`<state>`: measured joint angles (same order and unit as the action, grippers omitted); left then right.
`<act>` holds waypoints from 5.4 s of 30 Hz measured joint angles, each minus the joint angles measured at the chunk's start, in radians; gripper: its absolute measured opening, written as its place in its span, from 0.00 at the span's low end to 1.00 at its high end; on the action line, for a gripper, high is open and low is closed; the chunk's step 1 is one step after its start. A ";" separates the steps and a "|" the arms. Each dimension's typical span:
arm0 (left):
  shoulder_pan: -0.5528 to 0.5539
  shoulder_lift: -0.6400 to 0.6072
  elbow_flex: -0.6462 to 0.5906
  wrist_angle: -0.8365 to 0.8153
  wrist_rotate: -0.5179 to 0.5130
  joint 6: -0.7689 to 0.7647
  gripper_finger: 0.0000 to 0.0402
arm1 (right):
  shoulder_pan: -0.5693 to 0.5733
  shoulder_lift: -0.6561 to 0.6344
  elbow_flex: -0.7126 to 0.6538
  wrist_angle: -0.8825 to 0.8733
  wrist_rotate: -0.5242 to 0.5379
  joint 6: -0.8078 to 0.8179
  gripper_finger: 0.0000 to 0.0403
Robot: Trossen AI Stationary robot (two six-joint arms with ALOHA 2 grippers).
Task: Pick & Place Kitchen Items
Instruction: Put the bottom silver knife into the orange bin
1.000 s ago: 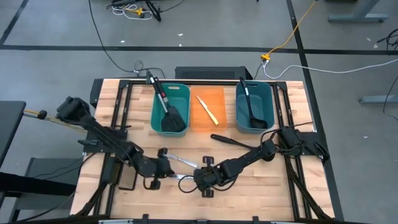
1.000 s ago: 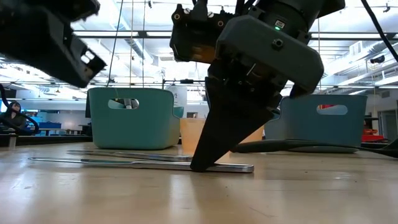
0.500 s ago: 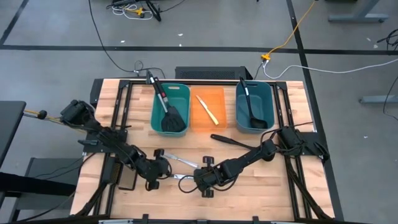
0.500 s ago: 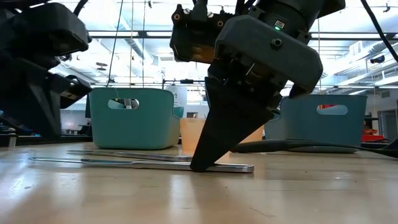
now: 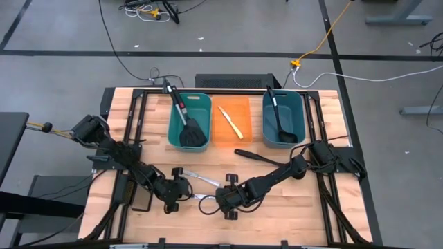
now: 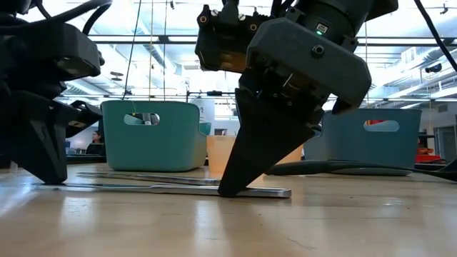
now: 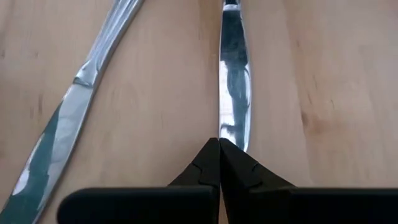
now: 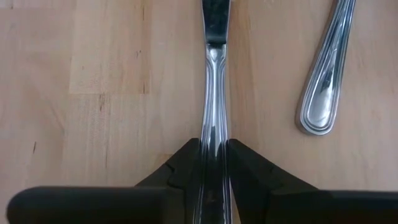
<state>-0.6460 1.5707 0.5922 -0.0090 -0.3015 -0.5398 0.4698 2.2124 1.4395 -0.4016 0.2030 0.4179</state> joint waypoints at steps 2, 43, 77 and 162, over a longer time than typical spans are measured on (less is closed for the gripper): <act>-0.001 0.001 0.000 0.000 0.000 0.000 0.01 | 0.000 0.000 0.000 0.001 0.001 0.000 0.22; -0.035 0.100 0.065 0.069 -0.086 0.097 0.01 | -0.006 -0.086 -0.009 -0.028 0.015 0.000 0.33; -0.033 0.182 0.065 0.127 -0.067 0.050 0.01 | -0.027 -0.129 -0.006 -0.322 -0.096 0.055 0.52; -0.038 0.106 0.066 0.085 -0.171 0.158 0.04 | -0.049 -0.166 -0.014 -0.336 -0.104 -0.028 0.16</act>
<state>-0.6837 1.6770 0.6586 0.0760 -0.4728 -0.3822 0.4212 2.0464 1.4258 -0.7374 0.0991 0.3896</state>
